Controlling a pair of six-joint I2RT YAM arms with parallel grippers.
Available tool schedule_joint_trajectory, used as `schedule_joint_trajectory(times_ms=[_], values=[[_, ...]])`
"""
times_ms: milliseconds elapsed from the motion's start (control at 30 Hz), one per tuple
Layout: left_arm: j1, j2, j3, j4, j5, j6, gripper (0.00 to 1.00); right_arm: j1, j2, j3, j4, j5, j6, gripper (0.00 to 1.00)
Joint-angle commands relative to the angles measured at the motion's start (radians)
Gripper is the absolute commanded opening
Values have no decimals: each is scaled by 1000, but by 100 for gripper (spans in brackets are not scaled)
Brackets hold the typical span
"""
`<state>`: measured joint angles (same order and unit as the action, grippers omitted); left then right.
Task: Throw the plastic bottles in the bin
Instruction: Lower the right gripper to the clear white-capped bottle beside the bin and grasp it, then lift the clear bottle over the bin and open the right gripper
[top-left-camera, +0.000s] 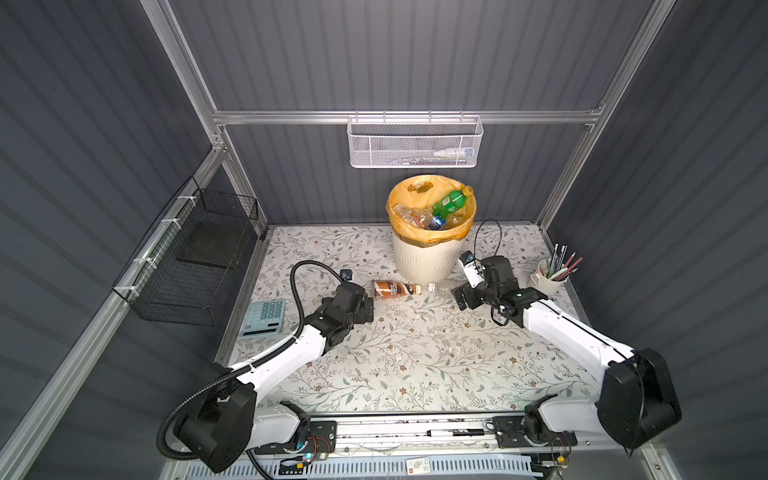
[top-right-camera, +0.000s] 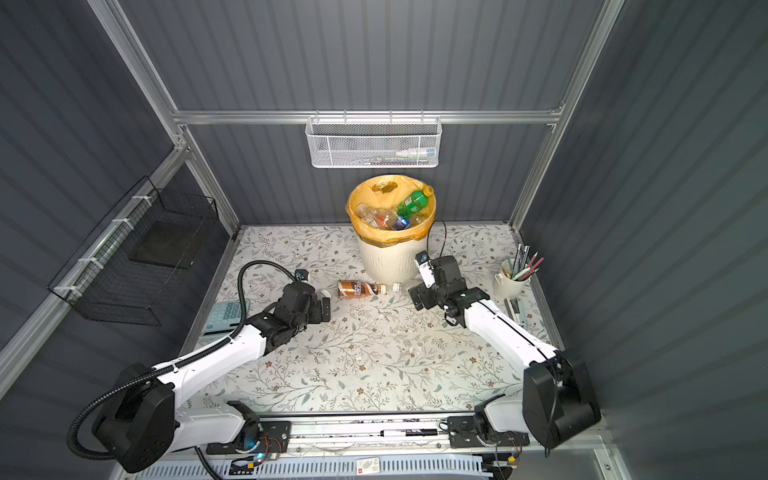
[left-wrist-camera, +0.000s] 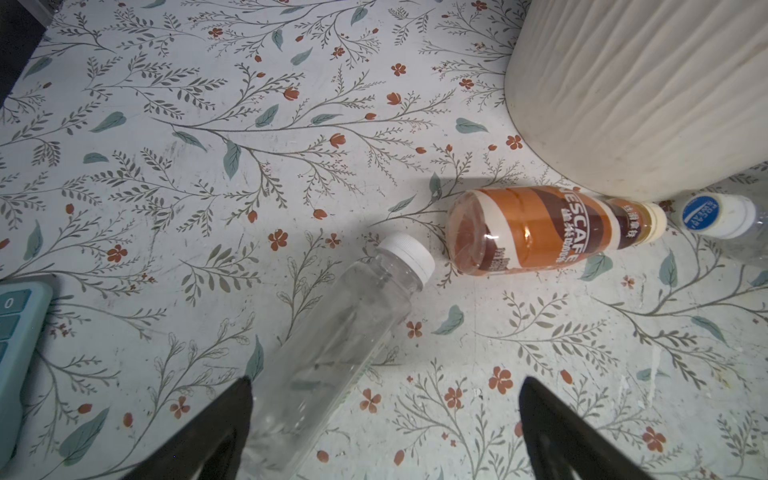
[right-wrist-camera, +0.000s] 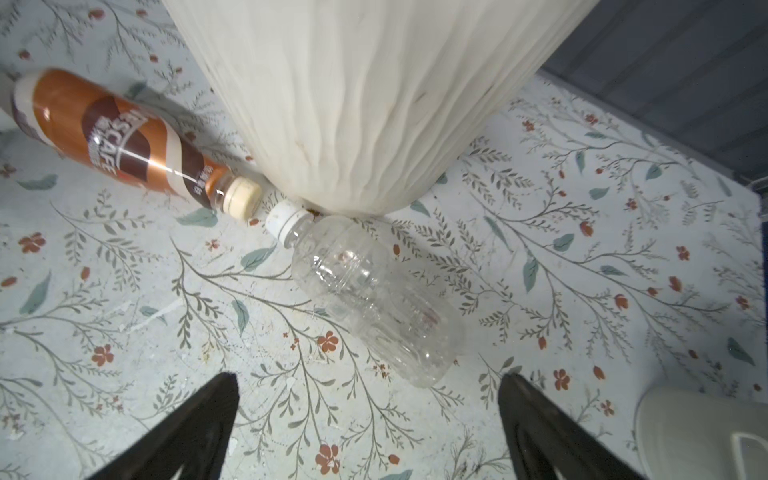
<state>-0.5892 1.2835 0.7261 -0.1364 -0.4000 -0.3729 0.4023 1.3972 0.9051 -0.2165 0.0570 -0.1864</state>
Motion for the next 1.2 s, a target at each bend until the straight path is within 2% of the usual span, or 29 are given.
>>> schedule_joint_trajectory(times_ms=[0,133,300,467,633,733,933,1167], values=[[6,8,-17,1,7,-16,100,36,87,56,-45,52,-59,99],[5,11,-20,0,1,-12,100,88,208,116,-64,141,-118,99],[5,20,-23,1,6,-11,100,104,318,193,-90,185,-157,99],[6,28,-28,5,5,-12,100,123,416,243,-103,279,-215,99],[5,32,-31,8,1,-11,100,125,474,271,-149,275,-223,94],[6,37,-29,9,2,-11,100,128,479,267,-167,256,-211,88],[5,40,-31,11,2,-15,100,139,431,210,-158,259,-176,69],[5,39,-32,10,4,-21,100,142,239,96,-79,206,-91,64]])
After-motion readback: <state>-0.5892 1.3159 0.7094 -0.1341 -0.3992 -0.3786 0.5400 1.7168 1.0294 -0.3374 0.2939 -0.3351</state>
